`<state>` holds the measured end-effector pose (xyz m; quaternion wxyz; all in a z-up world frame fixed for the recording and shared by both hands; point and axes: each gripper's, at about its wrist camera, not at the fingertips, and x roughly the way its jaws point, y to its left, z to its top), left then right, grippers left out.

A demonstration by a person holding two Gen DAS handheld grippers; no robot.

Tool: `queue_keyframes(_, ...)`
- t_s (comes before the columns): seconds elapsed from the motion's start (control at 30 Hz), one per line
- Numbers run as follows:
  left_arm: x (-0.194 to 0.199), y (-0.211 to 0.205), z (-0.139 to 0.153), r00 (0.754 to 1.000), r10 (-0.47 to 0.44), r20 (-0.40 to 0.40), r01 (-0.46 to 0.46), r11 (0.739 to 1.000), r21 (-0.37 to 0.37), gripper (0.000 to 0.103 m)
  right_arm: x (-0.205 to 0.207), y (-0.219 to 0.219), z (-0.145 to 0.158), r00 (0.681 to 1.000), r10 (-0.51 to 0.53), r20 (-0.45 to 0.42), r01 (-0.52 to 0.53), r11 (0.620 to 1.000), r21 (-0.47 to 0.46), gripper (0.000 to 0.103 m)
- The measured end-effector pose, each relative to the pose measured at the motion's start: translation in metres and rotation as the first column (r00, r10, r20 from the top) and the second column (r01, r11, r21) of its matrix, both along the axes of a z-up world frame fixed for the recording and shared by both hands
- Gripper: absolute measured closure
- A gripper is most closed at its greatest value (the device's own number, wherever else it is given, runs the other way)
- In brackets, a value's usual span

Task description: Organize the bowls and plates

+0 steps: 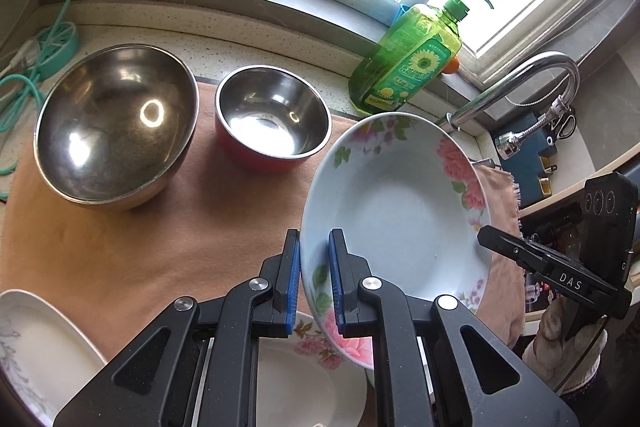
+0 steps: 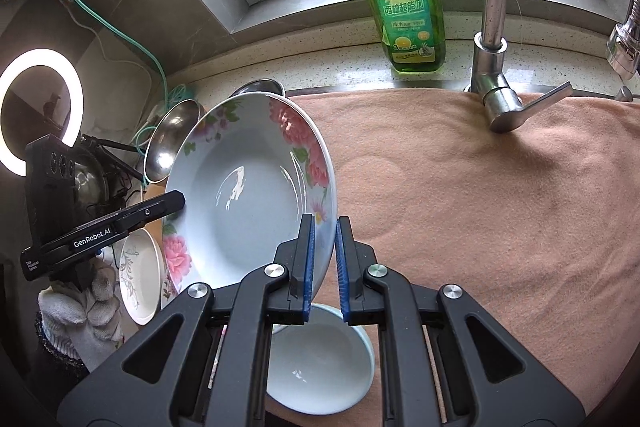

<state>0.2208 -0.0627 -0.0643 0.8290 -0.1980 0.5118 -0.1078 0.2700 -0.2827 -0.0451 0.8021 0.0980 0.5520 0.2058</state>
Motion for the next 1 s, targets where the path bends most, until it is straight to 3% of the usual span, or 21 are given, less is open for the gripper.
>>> queue_keyframes(0.53, -0.045, 0.058, 0.000, 1.000, -0.005, -0.021, 0.005, 1.000, 0.027, 0.091, -0.060, 0.058, -0.006, 0.999, 0.012, -0.035, -0.011, 1.000, 0.026, 0.093)
queue_keyframes(1.0, -0.075, 0.076, -0.019, 0.996, -0.060, -0.060, 0.063, 0.997, 0.046, 0.091, -0.119, 0.080, -0.028, 0.996, -0.040, -0.078, 0.043, 0.999, 0.029, 0.092)
